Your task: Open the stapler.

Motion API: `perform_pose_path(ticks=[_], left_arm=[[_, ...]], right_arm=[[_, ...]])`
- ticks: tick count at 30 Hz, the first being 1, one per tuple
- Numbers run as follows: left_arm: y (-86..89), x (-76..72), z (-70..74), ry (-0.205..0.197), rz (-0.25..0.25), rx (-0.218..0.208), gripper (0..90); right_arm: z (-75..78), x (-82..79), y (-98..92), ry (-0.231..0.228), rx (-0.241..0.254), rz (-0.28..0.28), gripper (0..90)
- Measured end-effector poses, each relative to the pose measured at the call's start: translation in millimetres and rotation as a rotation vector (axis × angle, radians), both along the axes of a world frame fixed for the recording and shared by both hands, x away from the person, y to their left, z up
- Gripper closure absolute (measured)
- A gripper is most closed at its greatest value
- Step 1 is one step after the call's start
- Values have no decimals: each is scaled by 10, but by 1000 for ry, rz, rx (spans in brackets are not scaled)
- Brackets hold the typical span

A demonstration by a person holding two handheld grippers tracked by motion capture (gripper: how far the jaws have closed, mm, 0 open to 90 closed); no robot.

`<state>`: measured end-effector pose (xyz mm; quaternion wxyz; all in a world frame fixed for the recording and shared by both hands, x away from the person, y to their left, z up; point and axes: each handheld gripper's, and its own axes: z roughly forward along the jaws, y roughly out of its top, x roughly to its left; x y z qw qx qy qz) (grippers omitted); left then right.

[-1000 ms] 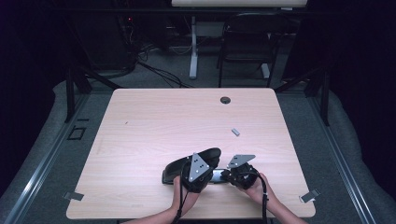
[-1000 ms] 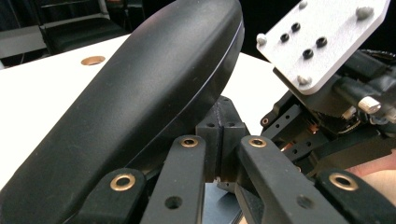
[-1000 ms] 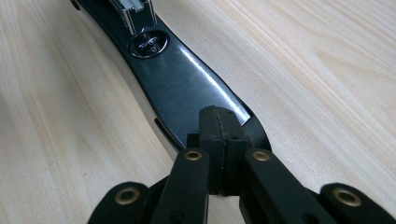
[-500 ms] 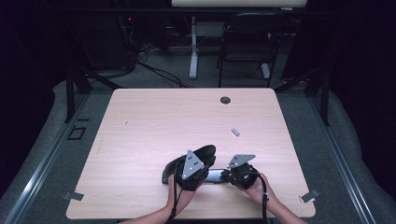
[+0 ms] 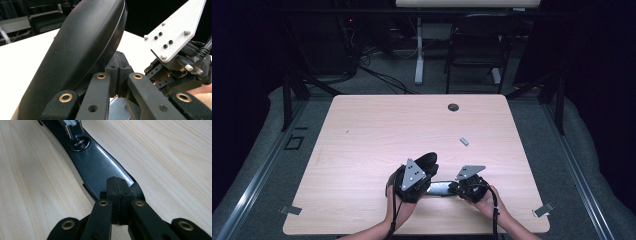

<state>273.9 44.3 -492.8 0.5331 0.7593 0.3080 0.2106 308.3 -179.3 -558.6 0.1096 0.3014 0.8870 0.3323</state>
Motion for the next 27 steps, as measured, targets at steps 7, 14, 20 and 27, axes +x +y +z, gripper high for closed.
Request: perform_pose_path(ticks=[7, 14, 20, 27], left_arm=[[66, -6, 43, 1, 5, -16, 900], [128, -2, 85, -8, 15, -19, 900], [198, -9, 125, -18, 18, -14, 900], [300, -27, 171, -32, 34, -18, 900]], right_arm=[[5, 1, -1, -4, -11, 6, 900], [3, -1, 0, -3, -5, 7, 900], [3, -1, 3, -4, -5, 10, 900], [2, -1, 4, -7, -7, 6, 900]])
